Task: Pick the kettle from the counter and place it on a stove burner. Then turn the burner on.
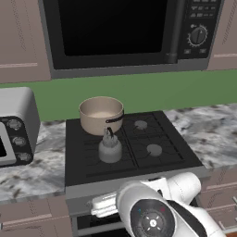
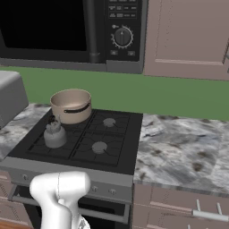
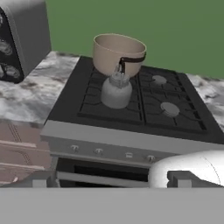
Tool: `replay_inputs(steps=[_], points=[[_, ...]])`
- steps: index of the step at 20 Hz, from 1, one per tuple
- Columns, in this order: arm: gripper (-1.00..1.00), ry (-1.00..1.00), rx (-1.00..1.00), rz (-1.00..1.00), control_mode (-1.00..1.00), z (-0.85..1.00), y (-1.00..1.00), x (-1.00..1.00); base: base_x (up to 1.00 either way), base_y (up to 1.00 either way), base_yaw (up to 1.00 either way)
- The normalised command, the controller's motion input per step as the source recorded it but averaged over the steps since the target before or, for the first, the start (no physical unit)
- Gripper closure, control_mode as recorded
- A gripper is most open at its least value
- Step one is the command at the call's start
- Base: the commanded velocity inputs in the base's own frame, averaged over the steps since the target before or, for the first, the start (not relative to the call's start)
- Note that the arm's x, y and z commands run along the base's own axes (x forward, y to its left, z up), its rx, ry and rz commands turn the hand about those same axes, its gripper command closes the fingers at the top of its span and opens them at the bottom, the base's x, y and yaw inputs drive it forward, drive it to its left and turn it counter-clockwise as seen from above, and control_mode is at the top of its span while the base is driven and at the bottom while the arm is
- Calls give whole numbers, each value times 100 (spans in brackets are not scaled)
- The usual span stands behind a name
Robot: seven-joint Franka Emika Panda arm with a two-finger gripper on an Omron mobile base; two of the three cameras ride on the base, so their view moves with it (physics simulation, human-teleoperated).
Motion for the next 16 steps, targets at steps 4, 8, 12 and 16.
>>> replay_inputs(steps=[4, 8, 12, 16], points=[[-100, 0, -1, 0, -100, -100, -2, -43, 0, 0, 0], [-100, 0, 0, 0, -100, -100, -11, -22, 0, 0, 0], [-100, 0, 7, 0, -100, -26, -5, 0, 0, 0, 0], [-100, -2, 0, 5, -100, -38, -21, 0, 0, 0, 0]])
